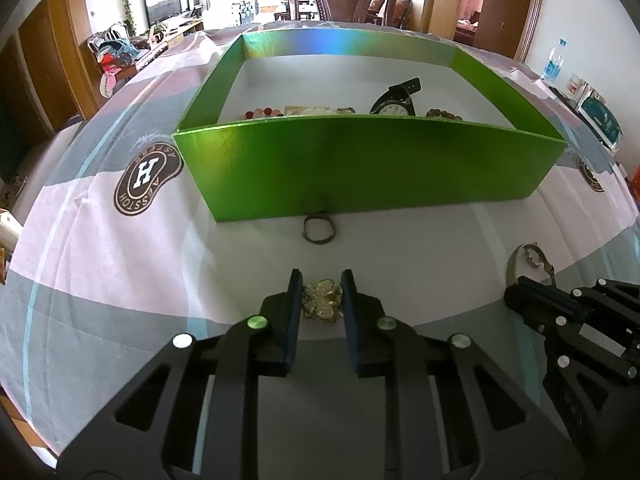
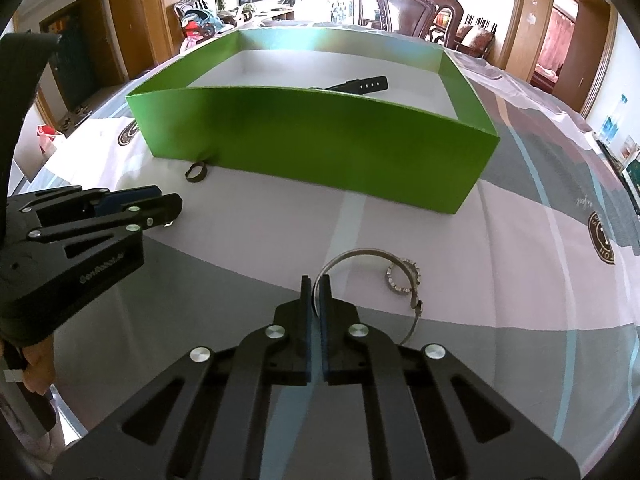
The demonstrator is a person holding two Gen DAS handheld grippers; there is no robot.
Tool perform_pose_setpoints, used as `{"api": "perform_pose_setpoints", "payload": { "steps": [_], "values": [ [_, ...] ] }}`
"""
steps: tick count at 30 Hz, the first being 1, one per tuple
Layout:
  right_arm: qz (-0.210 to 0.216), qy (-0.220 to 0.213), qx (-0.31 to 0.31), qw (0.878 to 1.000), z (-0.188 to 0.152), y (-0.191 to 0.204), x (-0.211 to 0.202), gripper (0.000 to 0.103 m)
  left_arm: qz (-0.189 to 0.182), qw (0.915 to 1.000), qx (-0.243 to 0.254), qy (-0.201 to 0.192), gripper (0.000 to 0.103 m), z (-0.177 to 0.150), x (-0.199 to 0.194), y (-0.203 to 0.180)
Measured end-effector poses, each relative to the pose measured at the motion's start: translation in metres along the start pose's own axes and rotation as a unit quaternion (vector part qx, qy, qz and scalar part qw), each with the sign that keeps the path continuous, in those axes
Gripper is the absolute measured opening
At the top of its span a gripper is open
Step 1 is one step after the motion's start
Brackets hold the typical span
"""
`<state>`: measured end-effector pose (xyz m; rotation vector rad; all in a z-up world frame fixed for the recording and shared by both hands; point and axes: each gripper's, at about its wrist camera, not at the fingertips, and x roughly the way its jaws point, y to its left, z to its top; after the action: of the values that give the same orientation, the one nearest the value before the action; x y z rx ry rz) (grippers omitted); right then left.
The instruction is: Organize jewelry
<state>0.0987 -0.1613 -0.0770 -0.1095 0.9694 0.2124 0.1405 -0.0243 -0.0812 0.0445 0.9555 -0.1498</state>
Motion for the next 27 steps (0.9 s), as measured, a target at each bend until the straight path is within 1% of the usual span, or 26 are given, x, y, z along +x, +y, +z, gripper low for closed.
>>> {"api": "perform_pose_setpoints", "payload": {
  "steps": [3, 5, 6, 8, 10, 13, 15, 16, 17, 18, 19, 20, 21, 22, 27],
  "values": [
    [0.001, 0.004, 0.004, 1.0, 0.0, -0.001, 0.0018, 0.004, -0.007, 1.0, -0.006, 0.001, 0.021, 0.0001, 0.0009, 0.0046],
    [0.0, 0.006, 0.007, 1.0, 0.0003, -0.0014, 0.0019, 0.005, -0.008, 1.0, -0.004, 0.0, 0.024, -0.0005, 0.0009, 0.0059],
    [-0.004, 0.006, 0.007, 1.0, 0.0003, -0.0015, 0.0016, 0.008, -0.008, 1.0, -0.003, 0.0, 0.025, -0.0011, 0.0006, 0.0067],
    [-0.01, 0.006, 0.01, 1.0, -0.0001, -0.0021, 0.0019, 0.013, -0.009, 1.0, -0.002, -0.001, 0.033, -0.0017, 0.0007, 0.0084],
    [-0.015, 0.005, 0.014, 1.0, -0.0004, -0.0039, 0.0021, 0.021, -0.008, 1.0, -0.002, -0.002, 0.034, -0.0024, 0.0007, 0.0102],
    [-0.014, 0.003, 0.019, 1.0, -0.0007, -0.0064, 0.0026, 0.023, -0.008, 1.0, -0.002, -0.002, 0.034, -0.0031, 0.0009, 0.0113],
    [-0.014, 0.001, 0.02, 1.0, -0.001, -0.0066, 0.0027, 0.023, -0.005, 1.0, 0.004, -0.002, 0.034, -0.0038, 0.001, 0.0107],
    [-0.014, 0.001, 0.02, 1.0, -0.001, -0.0068, 0.0027, 0.023, -0.005, 1.0, 0.006, -0.002, 0.031, -0.0041, 0.0002, 0.0102],
    [-0.013, 0.0, 0.02, 1.0, -0.0011, -0.0071, 0.0028, 0.023, -0.006, 1.0, 0.007, -0.003, 0.025, -0.0047, -0.0001, 0.0103],
    [-0.012, 0.0, 0.02, 1.0, -0.001, -0.0072, 0.0031, 0.023, -0.008, 0.9999, 0.008, -0.002, 0.022, -0.0048, -0.001, 0.0101],
    [-0.01, -0.001, 0.018, 1.0, -0.0013, -0.0071, 0.0028, 0.019, -0.008, 0.9999, 0.009, -0.002, 0.022, -0.0049, -0.0015, 0.0097],
    [-0.006, -0.002, 0.017, 1.0, -0.0016, -0.0069, 0.0025, 0.01, -0.007, 0.9999, 0.01, -0.002, 0.022, -0.0051, -0.0019, 0.009],
    [0.003, -0.001, 0.016, 1.0, -0.0016, -0.0062, 0.0023, 0.006, -0.006, 0.9999, 0.01, -0.002, 0.022, -0.0053, -0.0023, 0.0088],
    [0.011, -0.001, 0.015, 1.0, -0.0018, -0.0054, 0.0022, 0.004, -0.006, 0.9999, 0.01, -0.002, 0.022, -0.0054, -0.0028, 0.0091],
    [0.012, 0.001, 0.017, 1.0, -0.0018, -0.005, 0.0002, 0.004, -0.003, 0.9999, 0.011, -0.006, 0.021, -0.0046, -0.0073, 0.0059]
  ]
}}
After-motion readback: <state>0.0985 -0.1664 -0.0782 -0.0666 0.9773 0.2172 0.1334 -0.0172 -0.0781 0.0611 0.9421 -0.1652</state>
